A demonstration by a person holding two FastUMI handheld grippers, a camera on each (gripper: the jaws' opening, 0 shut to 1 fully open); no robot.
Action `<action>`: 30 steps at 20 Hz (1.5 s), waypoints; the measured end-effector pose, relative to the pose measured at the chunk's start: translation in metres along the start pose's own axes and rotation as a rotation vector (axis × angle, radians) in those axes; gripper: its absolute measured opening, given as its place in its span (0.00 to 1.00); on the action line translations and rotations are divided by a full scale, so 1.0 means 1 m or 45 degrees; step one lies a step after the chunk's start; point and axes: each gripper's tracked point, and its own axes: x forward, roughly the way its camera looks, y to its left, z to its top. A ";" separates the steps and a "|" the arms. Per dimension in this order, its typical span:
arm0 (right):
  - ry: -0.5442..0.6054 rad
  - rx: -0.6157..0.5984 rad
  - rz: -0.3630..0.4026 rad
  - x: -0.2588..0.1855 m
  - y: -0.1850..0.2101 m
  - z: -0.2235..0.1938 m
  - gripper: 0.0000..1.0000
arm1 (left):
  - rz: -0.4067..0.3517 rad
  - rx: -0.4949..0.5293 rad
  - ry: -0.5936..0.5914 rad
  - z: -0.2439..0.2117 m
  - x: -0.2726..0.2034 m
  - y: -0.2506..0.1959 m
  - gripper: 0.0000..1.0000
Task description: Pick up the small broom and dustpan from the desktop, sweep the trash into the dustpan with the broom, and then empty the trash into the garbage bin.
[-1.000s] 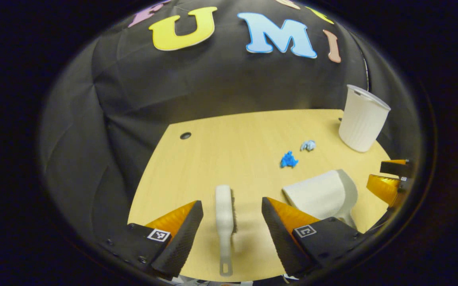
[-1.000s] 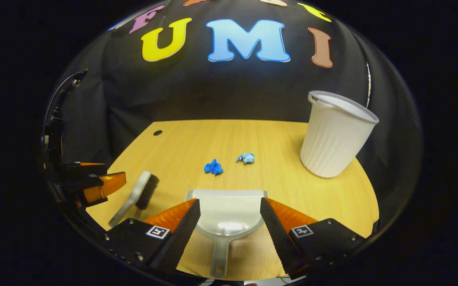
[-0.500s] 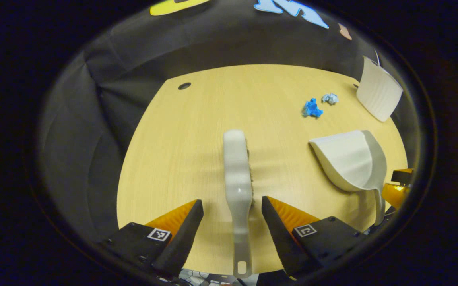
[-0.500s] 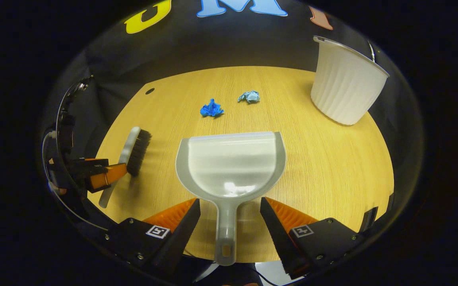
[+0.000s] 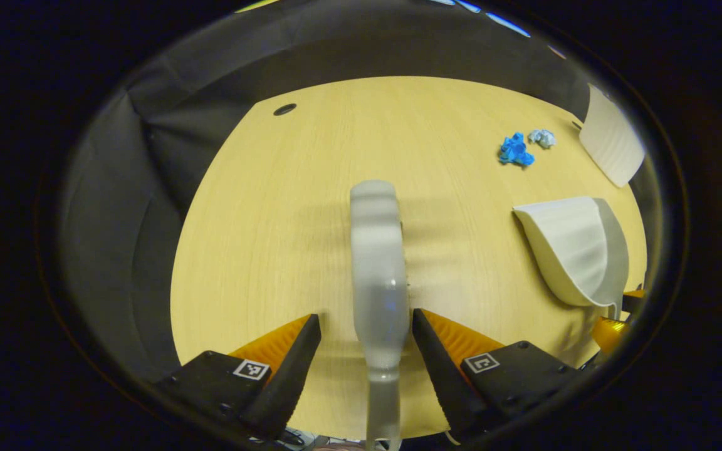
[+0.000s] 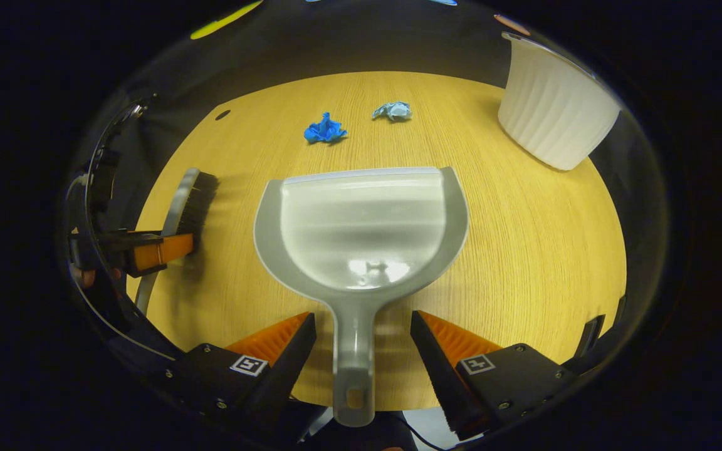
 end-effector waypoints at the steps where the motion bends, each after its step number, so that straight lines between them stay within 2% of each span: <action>1: 0.007 -0.002 -0.008 0.003 -0.001 -0.001 0.95 | 0.004 0.000 0.004 0.000 0.002 0.001 0.96; 2: 0.017 -0.006 -0.010 0.006 -0.001 0.000 0.93 | 0.010 0.001 0.003 0.002 0.004 0.001 1.00; 3: 0.021 -0.008 -0.016 0.005 -0.002 -0.002 0.93 | 0.010 0.004 0.005 0.002 0.004 0.001 0.92; 4: 0.032 -0.006 -0.017 0.007 -0.002 -0.002 0.85 | 0.010 0.011 0.008 0.004 0.006 0.000 0.92; 5: 0.045 -0.006 -0.015 0.010 -0.002 -0.004 0.75 | 0.004 0.011 0.010 0.004 0.007 -0.003 0.83; 6: 0.051 0.002 -0.013 0.011 -0.001 -0.005 0.75 | 0.006 0.012 0.013 0.005 0.008 -0.004 0.87; 7: 0.067 0.007 -0.005 0.007 0.000 -0.004 0.56 | 0.000 0.015 0.010 0.005 0.008 -0.006 0.73; 8: 0.084 0.006 0.009 0.010 0.003 -0.008 0.53 | 0.008 0.025 0.013 0.006 0.008 -0.007 0.59; 9: 0.089 0.010 0.001 0.012 0.004 -0.007 0.53 | 0.007 0.031 0.015 0.006 0.008 -0.007 0.62; 10: 0.107 0.001 0.004 0.007 0.001 -0.008 0.39 | 0.011 0.034 0.011 0.008 0.006 -0.006 0.65; 11: 0.111 0.002 0.003 0.011 0.002 -0.009 0.33 | 0.008 0.038 0.016 0.008 0.007 -0.005 0.49; 14: 0.116 0.003 0.001 0.012 0.002 -0.008 0.33 | 0.001 0.049 0.023 0.009 0.007 -0.009 0.48; 16: 0.113 0.005 0.005 0.010 0.002 -0.008 0.33 | -0.012 0.050 0.026 0.010 0.006 -0.011 0.43; 17: 0.112 0.010 0.008 0.010 0.002 -0.007 0.33 | -0.012 0.059 0.025 0.012 0.007 -0.011 0.46; 18: 0.112 0.011 0.011 0.010 0.003 -0.007 0.33 | -0.019 0.066 0.026 0.014 0.007 -0.013 0.43; 20: 0.113 0.007 0.013 0.011 0.003 -0.007 0.33 | -0.041 0.074 0.015 0.026 0.008 -0.016 0.46; 23: 0.116 0.008 0.017 0.011 0.003 -0.006 0.33 | -0.058 0.128 -0.008 0.058 0.013 -0.020 0.46; 24: 0.121 0.011 0.019 0.011 0.002 -0.006 0.36 | -0.069 0.166 -0.019 0.075 0.019 -0.025 0.46; 26: 0.129 0.012 0.023 0.011 0.002 -0.006 0.29 | -0.086 0.232 -0.034 0.102 0.028 -0.033 0.46; 27: 0.134 0.011 0.027 0.012 0.003 -0.006 0.29 | -0.105 0.269 -0.040 0.118 0.033 -0.042 0.43; 28: 0.138 0.012 0.029 0.012 0.003 -0.006 0.33 | -0.118 0.297 -0.046 0.130 0.038 -0.048 0.43; 30: 0.149 0.016 0.035 0.011 0.003 -0.005 0.33 | -0.139 0.391 -0.072 0.163 0.050 -0.064 0.43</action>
